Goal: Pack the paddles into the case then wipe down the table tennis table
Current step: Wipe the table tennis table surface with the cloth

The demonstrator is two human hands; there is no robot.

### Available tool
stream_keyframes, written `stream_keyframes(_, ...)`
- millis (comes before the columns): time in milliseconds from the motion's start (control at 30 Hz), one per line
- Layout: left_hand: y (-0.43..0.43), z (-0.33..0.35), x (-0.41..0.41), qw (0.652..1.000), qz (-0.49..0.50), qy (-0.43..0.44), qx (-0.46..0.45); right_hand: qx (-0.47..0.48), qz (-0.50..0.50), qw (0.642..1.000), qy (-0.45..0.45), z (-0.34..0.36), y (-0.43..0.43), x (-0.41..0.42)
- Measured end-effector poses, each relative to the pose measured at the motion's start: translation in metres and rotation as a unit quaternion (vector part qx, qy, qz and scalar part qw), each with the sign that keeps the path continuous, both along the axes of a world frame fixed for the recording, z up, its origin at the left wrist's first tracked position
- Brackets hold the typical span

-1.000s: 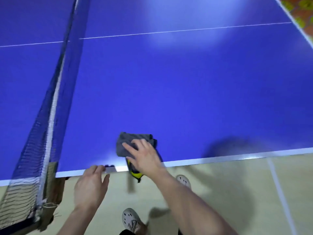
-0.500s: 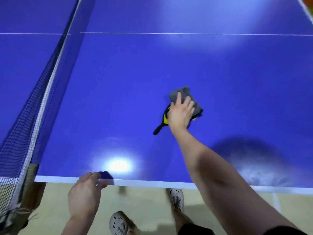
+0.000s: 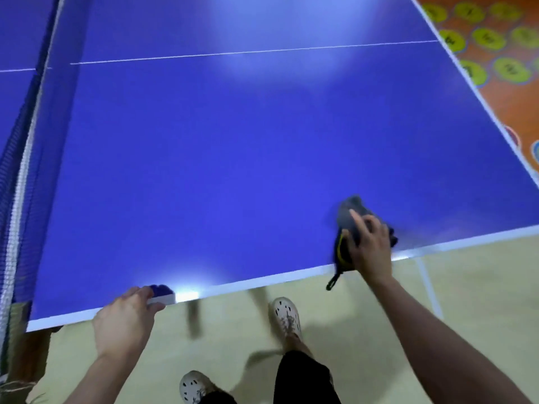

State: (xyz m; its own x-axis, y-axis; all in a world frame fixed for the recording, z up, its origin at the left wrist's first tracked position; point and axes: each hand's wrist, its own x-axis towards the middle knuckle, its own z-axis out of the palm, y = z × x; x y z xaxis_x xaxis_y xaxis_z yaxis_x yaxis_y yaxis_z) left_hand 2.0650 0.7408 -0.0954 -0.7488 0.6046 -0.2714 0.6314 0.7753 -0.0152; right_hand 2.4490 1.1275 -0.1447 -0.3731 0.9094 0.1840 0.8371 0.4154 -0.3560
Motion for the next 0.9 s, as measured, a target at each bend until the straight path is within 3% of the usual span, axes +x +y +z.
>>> stream_keyframes(67, -0.001, 0.001, 0.002, 0.999, -0.033, 0.001, 0.004, 0.004, -0.174, 0.985, 0.001, -0.003, 0.034, 0.066)
stream_keyframes(133, 0.0, 0.0, 0.005, 0.998, -0.064, 0.001, 0.003, -0.008, -0.305, 0.952, -0.009, -0.011, 0.038, 0.067)
stream_keyframes(200, 0.007, 0.0, 0.014, 0.996, -0.084, -0.004, 0.006, 0.004, -0.332, 0.943, -0.024, -0.011, 0.011, 0.01)
stream_keyframes(267, 0.019, 0.005, 0.025, 0.994, -0.109, -0.009, 0.02, 0.022, -0.231, 0.972, -0.029, -0.007, -0.044, -0.071)
stream_keyframes(367, 0.038, 0.012, 0.038, 0.989, -0.145, -0.023, 0.024, -0.029, 0.059, 0.996, -0.059, 0.01, -0.132, -0.166)
stream_keyframes(433, 0.05, 0.011, 0.042, 0.986, -0.161, -0.03, 0.015, -0.057, 0.206, 0.976, -0.045, 0.02, -0.146, -0.167)
stream_keyframes(500, 0.064, 0.009, 0.045, 0.984, -0.175, -0.037, -0.002, -0.044, 0.23, 0.972, -0.003, 0.013, -0.118, -0.129)
stream_keyframes(633, 0.085, 0.003, 0.043, 0.982, -0.178, -0.049, -0.049, -0.002, 0.037, 0.999, 0.008, -0.007, -0.018, -0.003)
stream_keyframes(733, 0.088, 0.0, 0.037, 0.984, -0.158, -0.042, -0.072, -0.004, -0.145, 0.989, -0.03, -0.011, 0.057, 0.046)
stream_keyframes(833, 0.082, 0.006, 0.041, 0.991, -0.111, -0.047, -0.05, -0.056, -0.314, 0.947, -0.028, -0.01, 0.081, -0.001)
stream_keyframes(900, 0.075, 0.013, 0.044, 0.995, -0.075, -0.051, -0.034, -0.061, -0.285, 0.955, -0.051, -0.003, 0.055, -0.064)
